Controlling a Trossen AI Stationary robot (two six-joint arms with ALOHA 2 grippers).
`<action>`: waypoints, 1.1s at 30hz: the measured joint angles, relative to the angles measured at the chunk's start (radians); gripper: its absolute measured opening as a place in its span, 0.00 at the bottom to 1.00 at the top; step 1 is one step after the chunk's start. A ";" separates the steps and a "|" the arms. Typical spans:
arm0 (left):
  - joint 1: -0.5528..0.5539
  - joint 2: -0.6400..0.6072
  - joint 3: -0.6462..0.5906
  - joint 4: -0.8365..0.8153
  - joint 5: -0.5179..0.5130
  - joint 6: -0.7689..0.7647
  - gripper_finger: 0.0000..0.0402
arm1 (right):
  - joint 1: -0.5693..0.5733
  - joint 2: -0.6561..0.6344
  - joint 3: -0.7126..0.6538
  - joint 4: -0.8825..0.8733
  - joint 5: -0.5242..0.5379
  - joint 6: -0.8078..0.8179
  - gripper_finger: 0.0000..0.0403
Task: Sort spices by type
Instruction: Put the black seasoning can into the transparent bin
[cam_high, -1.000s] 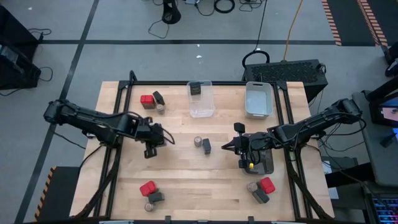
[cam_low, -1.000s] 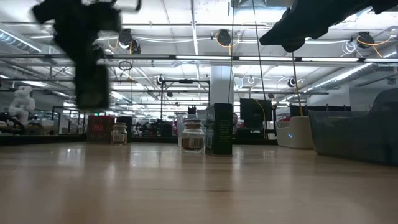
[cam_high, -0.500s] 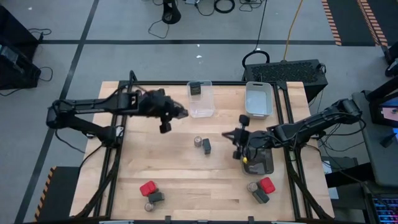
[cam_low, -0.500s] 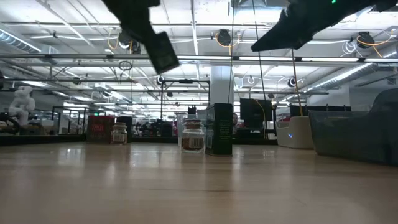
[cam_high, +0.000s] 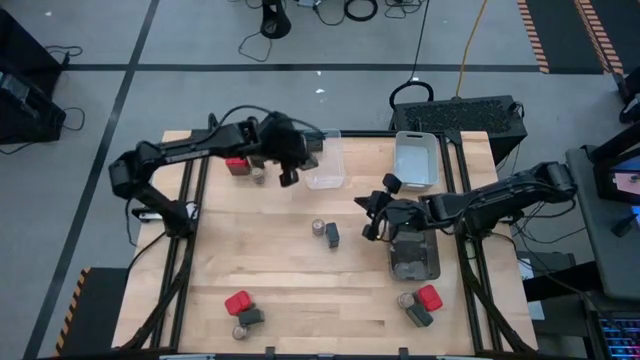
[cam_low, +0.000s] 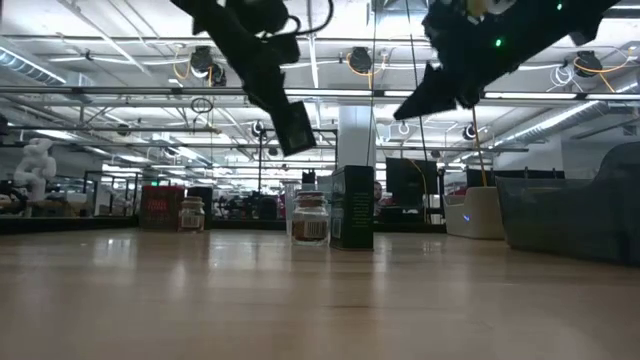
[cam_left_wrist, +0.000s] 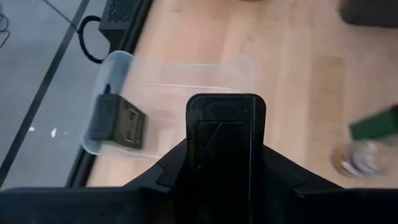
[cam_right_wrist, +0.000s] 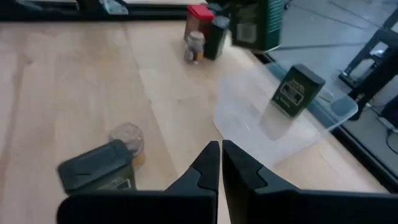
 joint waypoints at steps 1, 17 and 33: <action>0.011 0.018 0.017 0.003 0.000 0.003 0.32 | -0.006 0.011 0.000 -0.003 -0.001 0.001 0.00; 0.122 0.317 0.257 -0.015 0.127 0.134 0.33 | -0.028 0.057 0.000 -0.001 -0.059 -0.014 0.00; 0.176 0.460 0.332 -0.126 0.122 0.188 0.34 | -0.030 0.057 0.000 -0.025 -0.058 -0.051 0.00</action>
